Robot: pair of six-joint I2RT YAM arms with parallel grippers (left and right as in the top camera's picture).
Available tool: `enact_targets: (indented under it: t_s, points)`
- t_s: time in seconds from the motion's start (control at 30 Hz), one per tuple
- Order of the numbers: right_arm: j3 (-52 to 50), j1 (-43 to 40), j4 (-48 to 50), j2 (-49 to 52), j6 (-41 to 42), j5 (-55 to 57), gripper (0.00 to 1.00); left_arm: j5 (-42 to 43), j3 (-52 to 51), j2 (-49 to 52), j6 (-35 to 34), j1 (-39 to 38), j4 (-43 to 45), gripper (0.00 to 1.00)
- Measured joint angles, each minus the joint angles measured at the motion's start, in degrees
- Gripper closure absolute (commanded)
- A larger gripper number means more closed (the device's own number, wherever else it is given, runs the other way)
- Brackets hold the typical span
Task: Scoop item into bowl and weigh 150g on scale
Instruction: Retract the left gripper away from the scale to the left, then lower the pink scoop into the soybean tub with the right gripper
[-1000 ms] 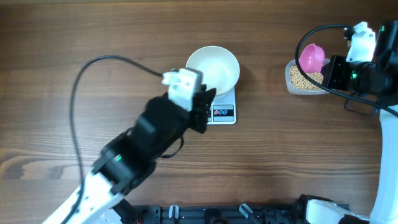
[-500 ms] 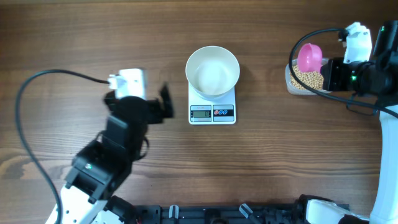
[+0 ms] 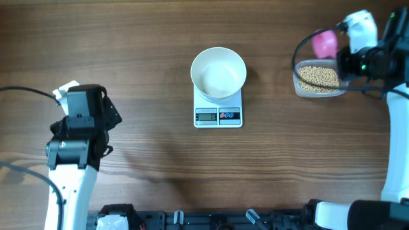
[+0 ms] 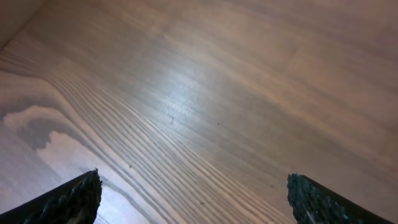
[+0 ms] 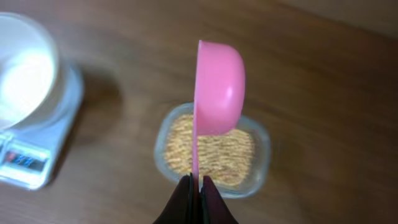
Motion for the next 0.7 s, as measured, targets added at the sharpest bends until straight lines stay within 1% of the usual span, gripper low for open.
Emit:
enact_targets:
  t_s: [0.1, 0.23, 0.43, 0.57, 0.6, 0.7]
  points:
    - [0.00, -4.24, 3.67, 0.17, 5.60, 0.39, 0.96, 0.00, 0.00, 1.97, 0.00, 0.00, -0.09, 0.00]
    - [0.00, -5.18, 4.13, 0.20, 10.54, -3.02, 0.96, 0.00, 0.00, 3.65, 0.00, 0.00, 0.04, 0.00]
    - [0.00, -5.18, 4.74, 0.20, 30.34, -4.81, 0.96, 0.00, 0.00, 4.48, 0.00, 0.00, 0.13, 0.00]
    - [0.00, -5.18, 6.32, 0.20, 41.35, -7.32, 0.96, 0.00, 0.00, 4.48, 0.00, 0.00, 0.17, 0.00]
    - [0.00, -5.18, 6.32, 0.20, 45.97, -7.74, 0.96, 0.00, 0.00, 4.48, 0.00, 0.00, 0.20, 0.00]
    - [0.00, -5.18, 6.25, 0.20, 53.09, -8.22, 0.96, 0.44, 0.00, 4.48, 0.02, 0.00, 1.27, 0.00]
